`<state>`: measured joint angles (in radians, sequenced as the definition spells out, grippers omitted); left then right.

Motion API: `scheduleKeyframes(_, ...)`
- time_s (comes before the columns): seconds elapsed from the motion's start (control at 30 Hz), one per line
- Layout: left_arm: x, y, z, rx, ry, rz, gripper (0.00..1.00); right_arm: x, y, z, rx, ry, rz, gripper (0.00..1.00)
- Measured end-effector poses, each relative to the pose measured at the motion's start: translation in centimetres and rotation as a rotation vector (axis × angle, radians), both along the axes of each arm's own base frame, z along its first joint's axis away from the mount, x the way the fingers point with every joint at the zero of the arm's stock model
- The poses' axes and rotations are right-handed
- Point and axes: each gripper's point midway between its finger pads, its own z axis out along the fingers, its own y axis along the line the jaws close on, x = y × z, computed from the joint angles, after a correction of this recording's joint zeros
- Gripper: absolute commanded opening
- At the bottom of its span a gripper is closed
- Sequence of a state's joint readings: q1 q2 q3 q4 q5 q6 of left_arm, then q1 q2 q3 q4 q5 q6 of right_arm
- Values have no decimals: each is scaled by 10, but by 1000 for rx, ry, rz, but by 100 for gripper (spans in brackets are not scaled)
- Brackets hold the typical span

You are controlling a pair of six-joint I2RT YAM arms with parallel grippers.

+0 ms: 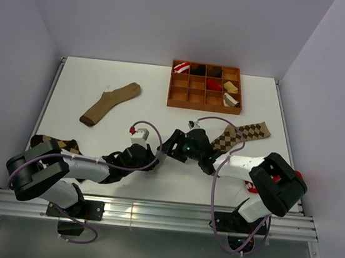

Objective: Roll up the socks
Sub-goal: Roll the sock at the center of the board, then pick up the sock at the center of the board.

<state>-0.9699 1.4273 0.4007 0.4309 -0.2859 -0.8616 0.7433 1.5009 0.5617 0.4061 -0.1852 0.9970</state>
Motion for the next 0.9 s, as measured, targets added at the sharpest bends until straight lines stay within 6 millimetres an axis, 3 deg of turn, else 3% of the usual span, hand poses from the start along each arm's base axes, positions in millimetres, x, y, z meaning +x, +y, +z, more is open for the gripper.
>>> scheduleKeyframes(0.43,-2,10,0,-224,132,32,1,-8,2,-35,-76,55,37,70)
scheduleKeyframes(0.9,-4,9,-2,-332,188,68,1,-7,32,-39,-209,93,97,61)
